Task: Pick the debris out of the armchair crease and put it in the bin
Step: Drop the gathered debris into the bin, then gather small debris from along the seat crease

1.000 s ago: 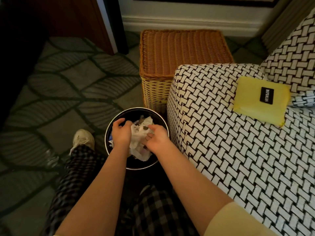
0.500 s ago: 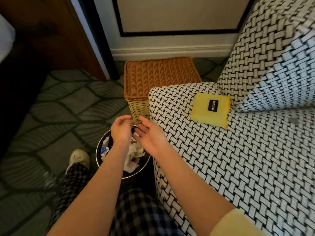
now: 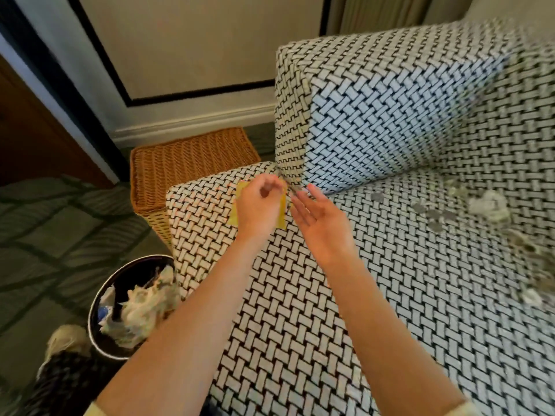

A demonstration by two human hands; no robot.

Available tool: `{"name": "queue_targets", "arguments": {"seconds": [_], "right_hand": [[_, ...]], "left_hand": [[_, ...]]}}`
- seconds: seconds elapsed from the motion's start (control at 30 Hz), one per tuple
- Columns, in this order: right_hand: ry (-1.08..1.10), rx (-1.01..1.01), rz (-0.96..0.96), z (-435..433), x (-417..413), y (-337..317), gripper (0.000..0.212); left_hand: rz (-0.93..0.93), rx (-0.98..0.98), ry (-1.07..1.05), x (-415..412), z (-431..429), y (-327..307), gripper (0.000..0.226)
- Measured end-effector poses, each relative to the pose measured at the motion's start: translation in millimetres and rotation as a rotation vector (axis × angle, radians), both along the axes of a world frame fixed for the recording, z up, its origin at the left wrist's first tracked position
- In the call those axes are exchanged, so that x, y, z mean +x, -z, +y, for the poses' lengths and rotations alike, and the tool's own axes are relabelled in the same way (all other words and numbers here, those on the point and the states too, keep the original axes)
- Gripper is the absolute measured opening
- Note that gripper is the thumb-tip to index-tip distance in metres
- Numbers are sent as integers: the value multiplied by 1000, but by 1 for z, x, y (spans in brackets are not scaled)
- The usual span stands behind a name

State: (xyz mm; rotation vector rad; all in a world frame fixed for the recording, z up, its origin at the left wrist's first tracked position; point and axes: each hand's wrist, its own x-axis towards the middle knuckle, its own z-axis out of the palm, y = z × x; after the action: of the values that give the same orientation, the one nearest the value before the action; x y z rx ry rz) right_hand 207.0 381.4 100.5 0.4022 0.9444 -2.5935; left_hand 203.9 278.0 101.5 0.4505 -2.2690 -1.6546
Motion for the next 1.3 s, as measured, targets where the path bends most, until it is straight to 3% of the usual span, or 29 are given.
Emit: {"name": "queue_targets", "arguments": {"seconds": [0.23,0.47,0.53,0.7,0.77,0.87,1.0,1.07,1.13,1.2,1.3], "right_hand": [[200,58,-11,83,-25,5,26],[370,349,3,113,-30,47,23],[400,538,29,111,-41,51,26],[385,1387,299,108,-73,65,15],[264,1700,351,109,-84,70,32],[83,1871,367,112,-94,71,35],[102,1786,406,119,-92,77,20],[98,1640,429,124,-89,78,11],[66,1302,340,134,-92,69,2],[86,882,197,147,-95,60,5],[163,416,36,161,-100,54,11]], "left_hand": [[-146,-71,217,-31,78,8,11],[-239,-122,359,-45,98,38,32],[-212,-151,362,-53,97,45,31],[-176,-224,411,-76,99,54,33],[-154,-268,447,-86,104,57,36],[-130,-303,466,-102,112,62,39],[-116,-420,579,-121,118,65,43],[-138,-552,671,-130,118,63,49],[-132,-686,700,-137,118,60,51],[-80,-851,676,-143,125,56,48],[-20,-1144,652,-154,140,53,42]]}}
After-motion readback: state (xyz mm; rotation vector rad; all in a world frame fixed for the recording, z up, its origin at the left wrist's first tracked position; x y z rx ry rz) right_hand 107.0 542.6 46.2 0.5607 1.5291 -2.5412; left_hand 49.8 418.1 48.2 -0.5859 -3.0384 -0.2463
